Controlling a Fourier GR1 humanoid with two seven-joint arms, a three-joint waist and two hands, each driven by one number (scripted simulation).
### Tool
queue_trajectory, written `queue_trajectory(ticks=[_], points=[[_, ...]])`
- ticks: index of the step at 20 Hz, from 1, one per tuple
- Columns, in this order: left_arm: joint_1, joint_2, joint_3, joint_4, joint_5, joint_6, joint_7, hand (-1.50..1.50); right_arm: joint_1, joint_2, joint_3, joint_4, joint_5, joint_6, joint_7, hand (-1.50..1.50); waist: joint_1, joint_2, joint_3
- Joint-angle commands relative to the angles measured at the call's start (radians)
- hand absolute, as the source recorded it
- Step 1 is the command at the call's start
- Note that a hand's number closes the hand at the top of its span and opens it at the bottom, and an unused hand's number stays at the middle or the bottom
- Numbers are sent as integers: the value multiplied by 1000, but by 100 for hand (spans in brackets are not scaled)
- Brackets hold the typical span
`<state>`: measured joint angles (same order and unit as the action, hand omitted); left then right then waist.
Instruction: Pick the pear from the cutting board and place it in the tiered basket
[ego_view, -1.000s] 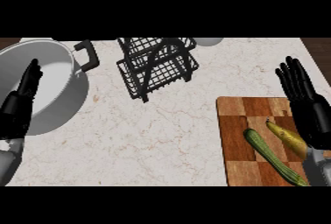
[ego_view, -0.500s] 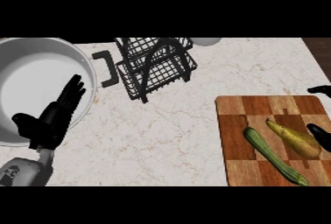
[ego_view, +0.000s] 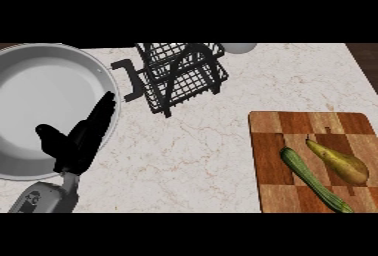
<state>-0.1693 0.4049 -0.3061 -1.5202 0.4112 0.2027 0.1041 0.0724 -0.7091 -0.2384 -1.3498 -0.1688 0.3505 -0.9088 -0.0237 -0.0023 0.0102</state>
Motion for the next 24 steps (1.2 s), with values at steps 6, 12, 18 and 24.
queue_trajectory(ticks=[6,12,18,24], points=[[24,-19,-8,4,-2,2,39,0,238,-114,-145,-85,298,-285,-149,-150,-18,-4,-11],[37,-42,-9,16,-24,-20,17,0,440,-16,-146,-426,405,-356,94,-150,-5,-2,-12],[-20,-1,70,30,9,-84,68,0,556,126,-47,-658,553,-377,265,-150,8,2,-12],[-25,-111,-5,29,-81,-7,70,0,465,223,62,-608,829,-483,407,-150,20,4,-10]])
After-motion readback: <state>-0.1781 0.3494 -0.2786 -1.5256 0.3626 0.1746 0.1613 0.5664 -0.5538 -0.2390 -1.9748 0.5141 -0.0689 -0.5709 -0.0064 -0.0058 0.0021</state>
